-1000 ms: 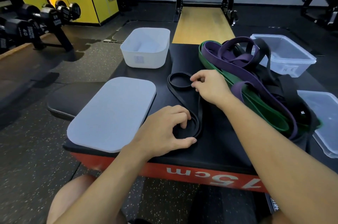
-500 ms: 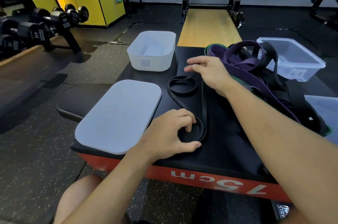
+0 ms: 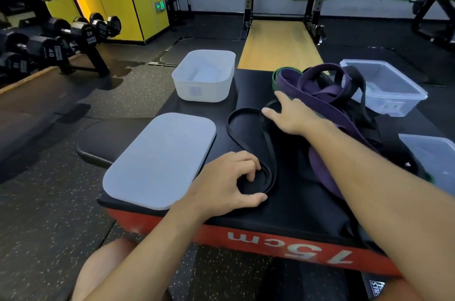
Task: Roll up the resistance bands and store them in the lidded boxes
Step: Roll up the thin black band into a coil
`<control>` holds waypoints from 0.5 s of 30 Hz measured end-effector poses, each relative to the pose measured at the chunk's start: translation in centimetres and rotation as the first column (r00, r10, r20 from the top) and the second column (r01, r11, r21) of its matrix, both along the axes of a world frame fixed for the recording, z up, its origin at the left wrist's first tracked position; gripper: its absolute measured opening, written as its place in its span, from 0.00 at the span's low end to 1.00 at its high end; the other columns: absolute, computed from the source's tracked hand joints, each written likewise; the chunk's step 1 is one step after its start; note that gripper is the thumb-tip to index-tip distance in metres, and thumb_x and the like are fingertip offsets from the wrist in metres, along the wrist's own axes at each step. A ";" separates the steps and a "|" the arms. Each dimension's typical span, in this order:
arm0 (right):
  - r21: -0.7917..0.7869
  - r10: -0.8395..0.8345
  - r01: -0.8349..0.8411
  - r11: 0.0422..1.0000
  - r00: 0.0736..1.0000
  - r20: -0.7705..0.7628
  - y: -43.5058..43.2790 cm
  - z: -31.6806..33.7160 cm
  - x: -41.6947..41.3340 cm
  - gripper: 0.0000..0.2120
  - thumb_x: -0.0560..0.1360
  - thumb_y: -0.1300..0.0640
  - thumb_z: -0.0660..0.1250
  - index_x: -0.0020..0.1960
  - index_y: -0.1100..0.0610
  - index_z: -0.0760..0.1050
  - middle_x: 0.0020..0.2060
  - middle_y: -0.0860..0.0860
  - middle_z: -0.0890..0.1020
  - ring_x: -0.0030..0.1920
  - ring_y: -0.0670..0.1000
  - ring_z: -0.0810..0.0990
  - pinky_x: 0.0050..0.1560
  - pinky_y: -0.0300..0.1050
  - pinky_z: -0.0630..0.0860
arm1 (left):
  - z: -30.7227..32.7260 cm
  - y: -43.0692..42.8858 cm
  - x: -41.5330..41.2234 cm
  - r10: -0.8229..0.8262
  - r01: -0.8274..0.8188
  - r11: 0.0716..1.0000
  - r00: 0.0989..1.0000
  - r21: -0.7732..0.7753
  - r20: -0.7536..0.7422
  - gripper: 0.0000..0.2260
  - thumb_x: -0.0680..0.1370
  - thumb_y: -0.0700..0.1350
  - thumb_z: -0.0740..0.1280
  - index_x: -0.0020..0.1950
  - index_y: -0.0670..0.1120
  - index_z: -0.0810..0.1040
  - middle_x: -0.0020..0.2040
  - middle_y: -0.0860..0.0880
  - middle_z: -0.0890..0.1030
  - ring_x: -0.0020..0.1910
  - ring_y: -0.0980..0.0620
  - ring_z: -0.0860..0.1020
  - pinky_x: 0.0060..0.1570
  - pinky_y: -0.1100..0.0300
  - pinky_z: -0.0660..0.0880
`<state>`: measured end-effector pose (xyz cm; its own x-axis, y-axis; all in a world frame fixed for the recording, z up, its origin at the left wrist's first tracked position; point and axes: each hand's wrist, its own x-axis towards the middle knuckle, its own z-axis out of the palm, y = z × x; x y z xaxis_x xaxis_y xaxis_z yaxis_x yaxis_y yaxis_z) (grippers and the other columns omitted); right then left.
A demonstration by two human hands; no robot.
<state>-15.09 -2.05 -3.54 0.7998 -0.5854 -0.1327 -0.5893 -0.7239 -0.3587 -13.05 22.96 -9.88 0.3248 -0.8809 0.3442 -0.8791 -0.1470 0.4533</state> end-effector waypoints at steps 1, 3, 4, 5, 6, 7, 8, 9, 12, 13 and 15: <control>-0.076 -0.016 0.017 0.997 1.000 0.015 0.1 -0.3 -0.1 0.35 0.81 0.39 0.63 0.82 0.49 0.54 0.75 0.62 0.66 0.73 0.67 0.69 0.68 0.60 0.69 | 0.0 0.0 0.0 -0.001 0.001 1.000 1.000 -0.001 0.001 0.18 0.72 0.63 0.75 0.41 0.54 0.69 0.57 0.63 0.78 0.54 0.57 0.76 0.52 0.55 0.75; -0.202 -0.032 0.046 0.978 0.997 0.069 0.8 0.0 -0.4 0.31 0.80 0.48 0.69 0.77 0.52 0.59 0.69 0.61 0.69 0.66 0.67 0.74 0.60 0.58 0.73 | -0.1 -0.1 0.0 -0.001 0.001 1.000 1.000 -0.003 -0.003 0.18 0.72 0.63 0.74 0.41 0.53 0.70 0.57 0.63 0.78 0.55 0.57 0.76 0.52 0.55 0.75; -0.239 -0.030 0.058 0.969 0.992 0.119 1.2 0.4 -0.5 0.27 0.79 0.51 0.69 0.74 0.54 0.62 0.67 0.60 0.71 0.64 0.66 0.75 0.57 0.58 0.73 | -0.2 -0.1 0.0 -0.002 0.002 1.000 1.000 -0.003 -0.009 0.18 0.72 0.63 0.74 0.42 0.53 0.71 0.57 0.63 0.78 0.55 0.58 0.76 0.52 0.55 0.75; -0.251 -0.020 0.066 0.966 0.983 0.180 1.6 0.9 -0.5 0.22 0.79 0.53 0.69 0.69 0.55 0.66 0.64 0.59 0.73 0.61 0.65 0.76 0.55 0.57 0.73 | -0.2 -0.1 0.0 -0.003 0.003 1.000 1.000 -0.004 -0.013 0.18 0.72 0.63 0.74 0.42 0.53 0.71 0.57 0.63 0.78 0.55 0.58 0.76 0.53 0.55 0.75; -0.242 -0.007 0.063 0.968 0.975 0.223 2.2 1.6 -0.7 0.16 0.79 0.53 0.69 0.64 0.55 0.70 0.60 0.58 0.77 0.58 0.64 0.78 0.53 0.56 0.74 | -0.2 -0.1 0.1 -0.005 0.005 1.000 1.000 -0.004 -0.015 0.18 0.72 0.64 0.74 0.42 0.53 0.72 0.57 0.63 0.78 0.56 0.58 0.76 0.53 0.55 0.75; -0.211 0.011 0.041 0.977 0.970 0.241 2.9 2.3 -1.0 0.11 0.79 0.52 0.69 0.58 0.55 0.74 0.55 0.56 0.81 0.55 0.62 0.80 0.51 0.53 0.75 | -0.2 -0.1 0.2 -0.007 0.007 1.000 1.000 -0.006 -0.016 0.18 0.72 0.64 0.74 0.42 0.53 0.72 0.57 0.63 0.78 0.56 0.58 0.76 0.53 0.55 0.75; -0.156 0.030 0.004 0.988 0.976 0.217 3.5 2.9 -1.4 0.08 0.79 0.51 0.69 0.52 0.55 0.77 0.50 0.55 0.84 0.50 0.60 0.82 0.50 0.51 0.78 | -0.3 -0.1 0.2 -0.007 0.007 1.000 1.000 -0.010 -0.017 0.18 0.72 0.64 0.74 0.42 0.53 0.72 0.57 0.64 0.78 0.57 0.58 0.76 0.54 0.55 0.75; -0.088 0.055 -0.041 0.995 0.986 0.159 4.2 3.3 -2.0 0.09 0.79 0.51 0.69 0.48 0.57 0.79 0.44 0.55 0.86 0.45 0.58 0.85 0.48 0.50 0.80 | -0.3 -0.1 0.3 -0.007 0.007 1.000 1.000 -0.012 -0.021 0.18 0.72 0.64 0.74 0.41 0.54 0.72 0.57 0.64 0.78 0.57 0.59 0.76 0.54 0.55 0.75; 0.065 0.097 -0.093 0.994 0.993 -0.061 6.2 2.8 -4.0 0.14 0.79 0.48 0.70 0.44 0.59 0.81 0.34 0.56 0.86 0.31 0.54 0.86 0.46 0.54 0.86 | -0.3 -0.2 0.4 -0.012 0.011 1.000 1.000 -0.021 -0.023 0.18 0.71 0.65 0.75 0.41 0.55 0.71 0.57 0.64 0.78 0.56 0.60 0.76 0.53 0.54 0.76; 0.077 0.093 -0.086 0.993 0.990 -0.103 6.8 2.3 -4.6 0.15 0.79 0.47 0.71 0.44 0.59 0.80 0.35 0.56 0.86 0.29 0.54 0.86 0.45 0.54 0.86 | -0.3 -0.2 0.4 -0.015 0.014 1.000 1.000 -0.024 -0.022 0.18 0.71 0.65 0.74 0.41 0.55 0.71 0.56 0.64 0.78 0.56 0.59 0.76 0.53 0.53 0.76; 0.061 0.078 -0.069 0.996 0.986 -0.149 7.7 1.5 -5.6 0.16 0.77 0.44 0.71 0.45 0.58 0.79 0.36 0.55 0.86 0.28 0.54 0.86 0.43 0.54 0.86 | -0.4 -0.3 0.4 -0.017 0.016 0.999 1.000 -0.029 -0.025 0.18 0.71 0.65 0.74 0.41 0.55 0.70 0.56 0.64 0.78 0.55 0.58 0.77 0.52 0.53 0.76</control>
<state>-20.72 5.69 -2.01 0.8088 -0.5140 -0.2857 -0.5856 -0.7486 -0.3109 -12.67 22.71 -10.26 0.3194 -0.8761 0.3613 -0.8695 -0.1193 0.4793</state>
